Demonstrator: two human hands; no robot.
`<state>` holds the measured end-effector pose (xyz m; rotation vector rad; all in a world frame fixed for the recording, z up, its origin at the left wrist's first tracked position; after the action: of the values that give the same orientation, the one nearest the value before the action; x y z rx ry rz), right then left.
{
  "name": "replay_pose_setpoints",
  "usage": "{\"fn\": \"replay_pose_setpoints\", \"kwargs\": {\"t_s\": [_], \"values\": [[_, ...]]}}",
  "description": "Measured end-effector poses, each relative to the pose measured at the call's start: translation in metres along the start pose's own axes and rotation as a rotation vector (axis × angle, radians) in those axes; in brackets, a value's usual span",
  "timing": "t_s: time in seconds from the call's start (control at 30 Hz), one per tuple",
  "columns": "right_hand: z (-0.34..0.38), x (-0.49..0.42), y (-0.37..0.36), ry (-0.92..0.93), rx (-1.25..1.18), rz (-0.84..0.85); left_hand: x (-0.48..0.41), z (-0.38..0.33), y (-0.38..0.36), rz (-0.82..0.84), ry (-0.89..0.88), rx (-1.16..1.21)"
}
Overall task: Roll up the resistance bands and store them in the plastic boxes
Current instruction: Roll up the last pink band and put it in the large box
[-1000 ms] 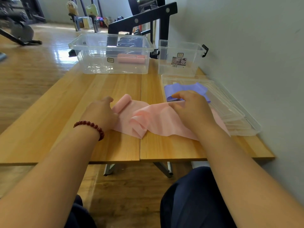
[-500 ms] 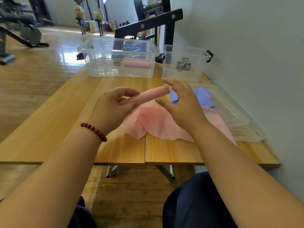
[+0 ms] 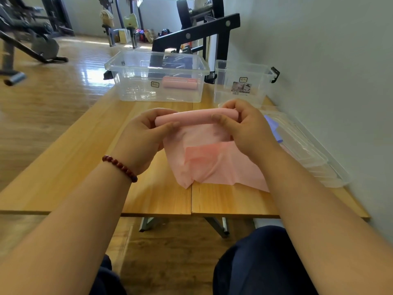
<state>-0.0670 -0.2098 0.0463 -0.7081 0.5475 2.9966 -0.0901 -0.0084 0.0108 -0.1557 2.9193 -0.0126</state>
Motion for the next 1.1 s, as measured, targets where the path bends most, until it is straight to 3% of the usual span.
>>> {"fn": "replay_pose_setpoints", "kwargs": {"t_s": [0.43,0.73,1.1], "values": [[-0.010,0.004,0.008,-0.112,-0.314,0.029,-0.001,0.009,-0.014,0.008,0.078,0.134],[-0.025,0.010,0.008,-0.155,-0.266,0.070,0.000,0.009,-0.016,-0.038,0.051,0.145],[-0.012,-0.001,0.019,-0.111,-0.268,-0.011,-0.005,0.001,-0.015,-0.088,0.002,0.099]]}}
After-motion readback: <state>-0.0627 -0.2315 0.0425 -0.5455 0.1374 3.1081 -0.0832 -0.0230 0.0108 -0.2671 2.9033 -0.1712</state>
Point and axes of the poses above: each hand's wrist, its own x-axis away from the middle knuckle, its own y-axis out of the back of the hand, z = x × y, the point moved 10 cm from there along -x, towards the middle knuckle, and after that the axes turned 4 degrees about -z, right-handed, at the moved point
